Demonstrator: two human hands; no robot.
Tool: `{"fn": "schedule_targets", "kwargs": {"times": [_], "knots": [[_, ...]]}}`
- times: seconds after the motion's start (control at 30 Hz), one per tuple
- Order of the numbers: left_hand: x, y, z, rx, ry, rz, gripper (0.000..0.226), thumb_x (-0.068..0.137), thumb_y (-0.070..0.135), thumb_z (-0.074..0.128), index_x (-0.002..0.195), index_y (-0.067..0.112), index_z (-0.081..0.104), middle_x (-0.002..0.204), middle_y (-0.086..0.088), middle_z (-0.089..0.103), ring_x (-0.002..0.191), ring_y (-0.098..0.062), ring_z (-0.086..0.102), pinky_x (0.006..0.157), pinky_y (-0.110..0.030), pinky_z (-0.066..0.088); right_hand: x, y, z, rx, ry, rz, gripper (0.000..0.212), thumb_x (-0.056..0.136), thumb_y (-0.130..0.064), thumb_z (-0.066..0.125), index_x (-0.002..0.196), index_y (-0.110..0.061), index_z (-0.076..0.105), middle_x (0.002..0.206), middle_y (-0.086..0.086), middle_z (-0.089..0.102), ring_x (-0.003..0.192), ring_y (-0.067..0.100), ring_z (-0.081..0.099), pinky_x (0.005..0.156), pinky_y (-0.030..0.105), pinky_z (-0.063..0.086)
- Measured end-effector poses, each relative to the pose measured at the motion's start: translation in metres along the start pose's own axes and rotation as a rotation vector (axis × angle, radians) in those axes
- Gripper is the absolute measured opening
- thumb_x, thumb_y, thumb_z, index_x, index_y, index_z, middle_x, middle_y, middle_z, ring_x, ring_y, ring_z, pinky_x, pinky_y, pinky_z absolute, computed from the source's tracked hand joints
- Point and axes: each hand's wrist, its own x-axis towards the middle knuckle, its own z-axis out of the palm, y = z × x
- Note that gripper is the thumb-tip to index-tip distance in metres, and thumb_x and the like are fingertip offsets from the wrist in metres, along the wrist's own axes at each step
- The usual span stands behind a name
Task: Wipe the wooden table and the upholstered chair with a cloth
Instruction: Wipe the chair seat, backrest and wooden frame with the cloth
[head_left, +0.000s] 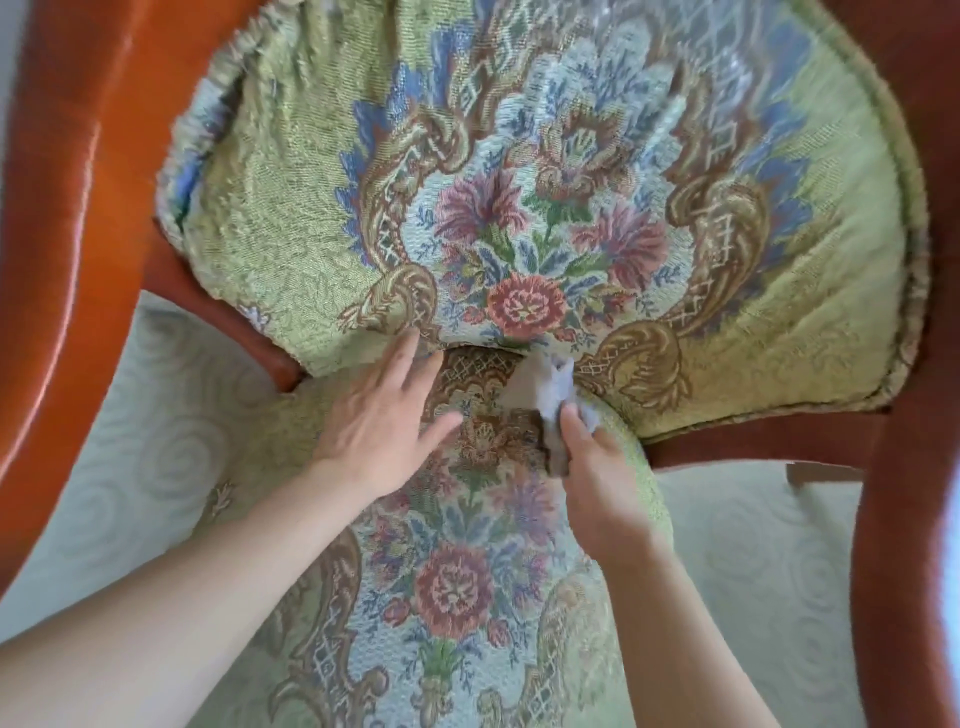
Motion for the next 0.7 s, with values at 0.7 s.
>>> {"fn": "schedule_targets", "kwargs": {"times": [0.7], "knots": [[0.049, 0.017, -0.264, -0.068, 0.7, 0.127, 0.106, 0.089, 0.077, 0.039, 0.16, 0.001, 0.016, 0.169, -0.017, 0.005, 0.156, -0.029, 0.003, 0.126, -0.04, 0.004, -0.102, -0.206, -0.1, 0.545, 0.233, -0.539, 0.054, 0.097, -0.067, 0.038, 0.131, -0.027, 0.053, 0.107, -0.019, 0.061, 0.1, -0.005, 0.058, 0.08, 0.01, 0.047]]}}
